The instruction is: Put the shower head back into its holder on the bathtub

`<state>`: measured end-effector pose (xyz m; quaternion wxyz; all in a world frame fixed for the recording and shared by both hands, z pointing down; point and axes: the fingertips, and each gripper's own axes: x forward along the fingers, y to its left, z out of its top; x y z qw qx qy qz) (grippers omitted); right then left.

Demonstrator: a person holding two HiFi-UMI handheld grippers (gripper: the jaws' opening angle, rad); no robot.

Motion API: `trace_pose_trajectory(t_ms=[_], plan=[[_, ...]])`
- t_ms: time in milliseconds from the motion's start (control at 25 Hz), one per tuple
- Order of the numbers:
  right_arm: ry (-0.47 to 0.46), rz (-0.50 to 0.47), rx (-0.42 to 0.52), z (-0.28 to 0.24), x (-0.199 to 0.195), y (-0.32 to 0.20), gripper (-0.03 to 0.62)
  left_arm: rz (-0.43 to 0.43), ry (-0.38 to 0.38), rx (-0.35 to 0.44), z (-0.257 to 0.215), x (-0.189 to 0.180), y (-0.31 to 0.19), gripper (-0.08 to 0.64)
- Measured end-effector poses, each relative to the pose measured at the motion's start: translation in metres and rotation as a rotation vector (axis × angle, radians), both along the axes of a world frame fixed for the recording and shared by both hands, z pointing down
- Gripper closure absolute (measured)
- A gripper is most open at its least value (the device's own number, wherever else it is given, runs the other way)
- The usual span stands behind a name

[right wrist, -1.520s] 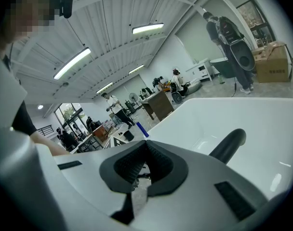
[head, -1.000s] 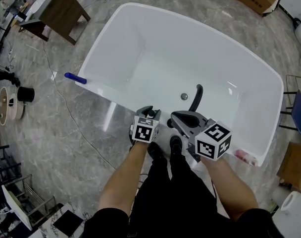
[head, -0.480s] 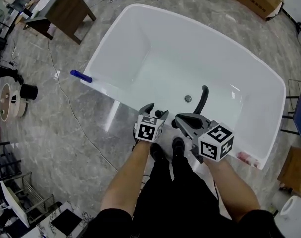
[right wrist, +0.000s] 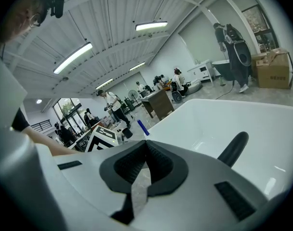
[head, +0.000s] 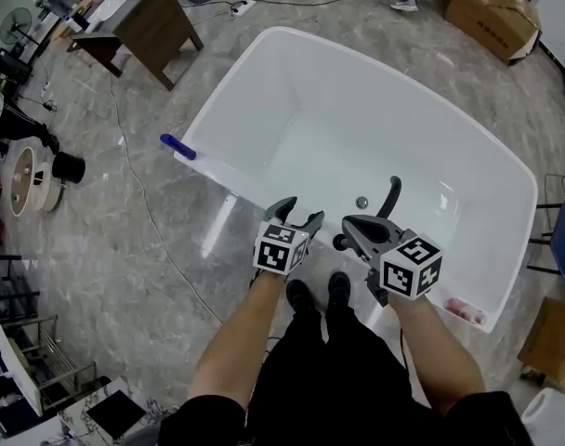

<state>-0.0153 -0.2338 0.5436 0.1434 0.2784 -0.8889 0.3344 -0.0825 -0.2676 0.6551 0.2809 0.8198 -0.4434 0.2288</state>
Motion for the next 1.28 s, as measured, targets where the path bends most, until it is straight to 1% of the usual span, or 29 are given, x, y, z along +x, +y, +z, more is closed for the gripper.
trace_pose_trajectory(t_ms=[200,280,360,480,640,720,800,880,1160,1280], plan=[[0.046,-0.006,0.004,-0.001,-0.001,0.002,0.575,-0.051,0.109,0.08,-0.044,-0.01,-0.004,0.27],[0.06,0.002,0.009,-0.003,0.0,0.002,0.575,-0.043,0.124,0.105,-0.06,-0.011,-0.002,0.286],[0.072,0.004,0.02,-0.006,-0.005,0.002,0.575,-0.031,0.106,0.114,-0.068,-0.016,-0.001,0.299],[0.084,-0.001,0.035,-0.012,-0.016,0.002,0.575,-0.044,0.083,0.127,-0.077,-0.033,-0.001,0.316],[0.103,0.008,0.07,-0.025,-0.021,-0.005,0.575,-0.061,0.058,0.18,-0.095,-0.058,0.0,0.381],[0.109,0.023,0.093,-0.035,-0.022,-0.01,0.575,-0.092,0.035,0.198,-0.103,-0.076,0.002,0.439],[0.106,0.038,0.117,-0.046,-0.025,-0.013,0.575,-0.152,0.01,0.204,-0.109,-0.098,0.007,0.5],[0.099,0.047,0.14,-0.055,-0.027,-0.013,0.575,-0.205,0.011,0.211,-0.114,-0.113,0.014,0.538],[0.069,0.041,0.21,-0.079,-0.03,-0.01,0.575,-0.247,0.036,0.278,-0.141,-0.128,0.029,0.545],[0.05,0.039,0.237,-0.088,-0.026,-0.011,0.577,-0.256,0.038,0.306,-0.154,-0.125,0.03,0.545]])
